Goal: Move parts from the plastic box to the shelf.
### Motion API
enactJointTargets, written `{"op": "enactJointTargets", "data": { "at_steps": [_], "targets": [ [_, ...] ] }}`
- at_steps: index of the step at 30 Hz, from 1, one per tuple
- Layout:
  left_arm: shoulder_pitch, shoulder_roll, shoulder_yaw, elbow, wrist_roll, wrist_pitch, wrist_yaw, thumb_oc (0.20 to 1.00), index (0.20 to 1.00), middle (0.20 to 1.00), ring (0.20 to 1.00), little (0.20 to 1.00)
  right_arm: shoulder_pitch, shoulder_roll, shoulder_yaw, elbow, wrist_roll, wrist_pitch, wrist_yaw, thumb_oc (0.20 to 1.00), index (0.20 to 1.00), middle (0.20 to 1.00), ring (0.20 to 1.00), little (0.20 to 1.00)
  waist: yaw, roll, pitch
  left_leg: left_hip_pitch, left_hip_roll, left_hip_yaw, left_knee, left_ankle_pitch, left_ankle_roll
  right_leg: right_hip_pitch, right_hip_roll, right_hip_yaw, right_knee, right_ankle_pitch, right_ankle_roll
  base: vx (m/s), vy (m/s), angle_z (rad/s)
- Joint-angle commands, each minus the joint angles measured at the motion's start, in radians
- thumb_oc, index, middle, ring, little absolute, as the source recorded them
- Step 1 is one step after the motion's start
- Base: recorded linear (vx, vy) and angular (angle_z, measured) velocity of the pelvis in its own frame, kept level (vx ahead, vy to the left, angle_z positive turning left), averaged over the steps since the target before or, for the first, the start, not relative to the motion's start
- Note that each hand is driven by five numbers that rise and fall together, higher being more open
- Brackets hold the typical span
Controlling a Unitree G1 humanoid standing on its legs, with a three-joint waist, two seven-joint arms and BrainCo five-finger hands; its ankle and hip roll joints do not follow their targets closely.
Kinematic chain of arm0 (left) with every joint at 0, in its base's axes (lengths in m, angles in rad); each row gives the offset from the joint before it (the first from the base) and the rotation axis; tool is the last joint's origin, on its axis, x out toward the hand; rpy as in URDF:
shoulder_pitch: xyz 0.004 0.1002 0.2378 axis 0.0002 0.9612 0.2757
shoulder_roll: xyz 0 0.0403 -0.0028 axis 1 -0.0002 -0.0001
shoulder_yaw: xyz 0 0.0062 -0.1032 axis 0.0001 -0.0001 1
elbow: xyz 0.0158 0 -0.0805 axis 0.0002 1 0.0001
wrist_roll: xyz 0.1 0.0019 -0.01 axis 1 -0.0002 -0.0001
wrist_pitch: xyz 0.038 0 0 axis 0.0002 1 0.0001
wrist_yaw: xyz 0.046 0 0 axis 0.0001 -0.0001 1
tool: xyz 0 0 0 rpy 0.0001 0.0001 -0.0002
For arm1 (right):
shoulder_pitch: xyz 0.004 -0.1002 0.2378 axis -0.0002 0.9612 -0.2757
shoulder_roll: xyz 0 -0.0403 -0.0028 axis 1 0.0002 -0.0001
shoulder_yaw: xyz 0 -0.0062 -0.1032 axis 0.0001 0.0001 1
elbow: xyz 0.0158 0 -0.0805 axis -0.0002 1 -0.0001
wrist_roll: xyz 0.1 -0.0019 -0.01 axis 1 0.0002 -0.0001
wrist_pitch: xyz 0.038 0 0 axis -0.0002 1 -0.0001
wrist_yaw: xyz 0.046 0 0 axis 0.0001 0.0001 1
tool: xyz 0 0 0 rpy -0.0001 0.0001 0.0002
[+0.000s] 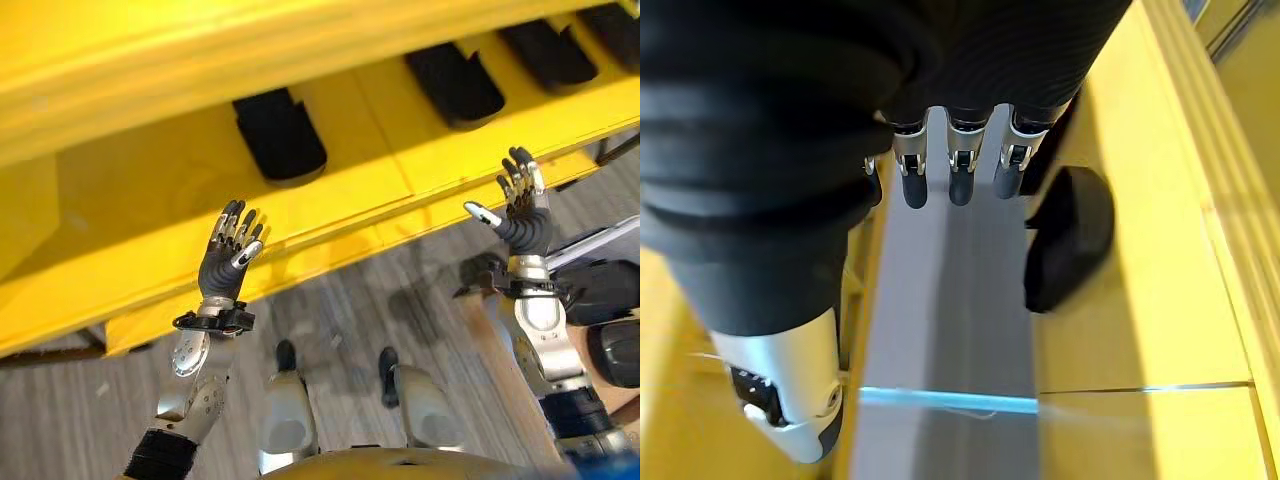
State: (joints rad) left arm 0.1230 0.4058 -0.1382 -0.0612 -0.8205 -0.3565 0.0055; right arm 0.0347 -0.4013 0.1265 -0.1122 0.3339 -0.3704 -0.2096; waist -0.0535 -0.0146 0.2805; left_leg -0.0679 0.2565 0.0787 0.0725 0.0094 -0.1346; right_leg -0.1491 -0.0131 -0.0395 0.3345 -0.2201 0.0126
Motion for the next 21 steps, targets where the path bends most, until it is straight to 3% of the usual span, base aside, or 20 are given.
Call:
{"op": "enactJointTargets", "data": {
  "at_steps": [1,3,6,7,8,9,10,11,12,13,14,15,17,21],
  "targets": [
    [-0.025,-0.009,0.010,0.036,0.081,-0.030,-0.026,1.000,1.000,1.000,1.000,1.000,-0.022,-0.015,0.002,-0.045,0.078,-0.053,0.081,1.000,1.000,1.000,1.000,1.000,-0.003,0.005,-0.063,-0.062,0.085,-0.048,-0.032,0.201,-0.005,-0.001,0.010,0.010,-0.080,0.112,0.040,0.00,-0.126,-0.50],
    [-0.007,-0.037,0.008,0.046,0.093,-0.023,-0.028,1.000,1.000,1.000,1.000,1.000,0.066,-0.028,0.000,-0.106,0.109,-0.043,0.133,1.000,1.000,1.000,1.000,1.000,-0.013,0.017,-0.090,-0.040,0.093,-0.024,-0.050,0.253,-0.014,0.050,0.030,0.027,-0.164,0.134,0.030,0.02,-0.153,-0.45],
    [-0.016,-0.063,0.001,0.064,0.111,-0.023,-0.040,1.000,1.000,1.000,1.000,1.000,0.124,-0.045,-0.041,-0.123,0.073,-0.043,0.128,1.000,1.000,1.000,1.000,1.000,-0.041,0.039,-0.105,-0.059,0.091,0.017,-0.026,0.295,-0.021,0.112,0.032,0.015,-0.246,0.148,0.012,0.05,-0.148,0.09],
    [-0.020,-0.076,-0.003,0.078,0.118,-0.026,-0.040,1.000,1.000,1.000,1.000,1.000,0.144,-0.050,-0.058,-0.128,0.042,-0.039,0.114,1.000,1.000,1.000,1.000,1.000,-0.060,0.035,-0.109,-0.063,0.021,0.047,0.021,0.203,0.010,0.143,0.013,0.010,-0.281,0.161,0.007,0.09,-0.107,0.34],
    [-0.019,-0.080,-0.001,0.076,0.122,-0.028,-0.034,1.000,1.000,1.000,1.000,1.000,0.150,-0.046,-0.063,-0.124,0.041,-0.040,0.112,1.000,1.000,1.000,1.000,1.000,-0.054,0.030,-0.110,-0.069,-0.030,0.031,0.034,0.165,0.025,0.152,0.003,0.012,-0.298,0.175,0.010,0.09,-0.090,0.48],
    [-0.017,-0.086,0.001,0.072,0.126,-0.028,-0.027,1.000,1.000,1.000,1.000,1.000,0.152,-0.043,-0.069,-0.123,0.035,-0.038,0.110,1.000,1.000,1.000,1.000,1.000,-0.050,0.025,-0.114,-0.078,-0.088,0.008,0.044,0.123,0.047,0.153,-0.001,0.018,-0.311,0.189,0.013,0.08,-0.038,0.34],
    [-0.002,-0.091,0.009,0.069,0.133,-0.029,-0.029,1.000,1.000,1.000,1.000,1.000,0.160,-0.038,-0.077,-0.122,0.018,-0.039,0.108,1.000,1.000,1.000,1.000,1.000,-0.042,0.014,-0.114,-0.079,-0.178,-0.034,0.055,0.059,0.077,0.154,0.000,0.033,-0.319,0.204,0.018,0.06,-0.024,-0.07],
    [0.010,-0.090,0.015,0.063,0.139,-0.030,-0.031,1.000,1.000,1.000,1.000,1.000,0.158,-0.033,-0.073,-0.115,0.022,-0.037,0.112,1.000,1.000,1.000,1.000,1.000,-0.031,0.007,-0.118,-0.085,-0.230,-0.078,0.059,0.038,0.090,0.144,0.003,0.051,-0.324,0.218,0.022,0.09,-0.018,-0.81],
    [0.034,-0.093,0.028,0.056,0.143,-0.031,-0.036,1.000,1.000,1.000,1.000,1.000,0.152,-0.028,-0.061,-0.102,0.022,-0.033,0.122,1.000,1.000,1.000,1.000,1.000,-0.001,0.000,-0.117,-0.094,-0.321,-0.202,0.061,0.011,0.110,0.130,0.023,0.101,-0.321,0.231,0.028,0.09,-0.006,-1.16],
    [0.042,-0.094,0.045,0.054,0.153,-0.033,-0.034,1.000,1.000,1.000,1.000,1.000,0.121,-0.023,-0.040,-0.085,0.027,-0.025,0.129,1.000,1.000,1.000,1.000,1.000,0.033,-0.005,-0.120,-0.126,-0.414,-0.365,0.062,0.026,0.121,0.110,0.051,0.168,-0.319,0.245,0.025,0.09,-0.005,-1.48],
    [0.042,-0.093,0.046,0.054,0.153,-0.033,-0.034,1.000,1.000,1.000,1.000,1.000,0.120,-0.023,-0.039,-0.084,0.028,-0.026,0.129,1.000,1.000,1.000,1.000,1.000,0.033,-0.006,-0.120,-0.126,-0.414,-0.364,0.063,0.025,0.122,0.110,0.050,0.169,-0.319,0.244,0.025,0.06,0.000,-1.95],
    [0.049,-0.095,0.058,0.056,0.155,-0.037,-0.035,1.000,1.000,1.000,1.000,1.000,0.100,-0.022,-0.025,-0.077,0.036,-0.021,0.140,1.000,1.000,1.000,1.000,1.000,0.038,-0.009,-0.125,-0.120,-0.437,-0.411,0.049,0.026,0.132,0.102,0.074,0.224,-0.326,0.255,0.027,0.05,0.015,-2.33],
    [0.055,-0.102,0.051,0.054,0.153,-0.037,-0.046,1.000,1.000,1.000,1.000,1.000,0.117,-0.011,-0.023,-0.089,0.049,-0.020,0.151,1.000,1.000,1.000,1.000,1.000,0.033,-0.012,-0.145,-0.088,-0.408,-0.370,0.009,0.032,0.138,0.109,0.082,0.250,-0.343,0.269,0.031,0.10,0.081,-1.43],
    [0.066,-0.102,0.047,0.050,0.151,-0.035,-0.050,1.000,1.000,1.000,1.000,1.000,0.134,0.010,-0.008,-0.089,0.082,-0.009,0.162,1.000,1.000,1.000,1.000,1.000,0.019,-0.016,-0.175,-0.042,-0.394,-0.331,-0.046,0.029,0.159,0.120,0.079,0.264,-0.364,0.271,0.037,0.07,0.106,-0.28]
  ]
}}
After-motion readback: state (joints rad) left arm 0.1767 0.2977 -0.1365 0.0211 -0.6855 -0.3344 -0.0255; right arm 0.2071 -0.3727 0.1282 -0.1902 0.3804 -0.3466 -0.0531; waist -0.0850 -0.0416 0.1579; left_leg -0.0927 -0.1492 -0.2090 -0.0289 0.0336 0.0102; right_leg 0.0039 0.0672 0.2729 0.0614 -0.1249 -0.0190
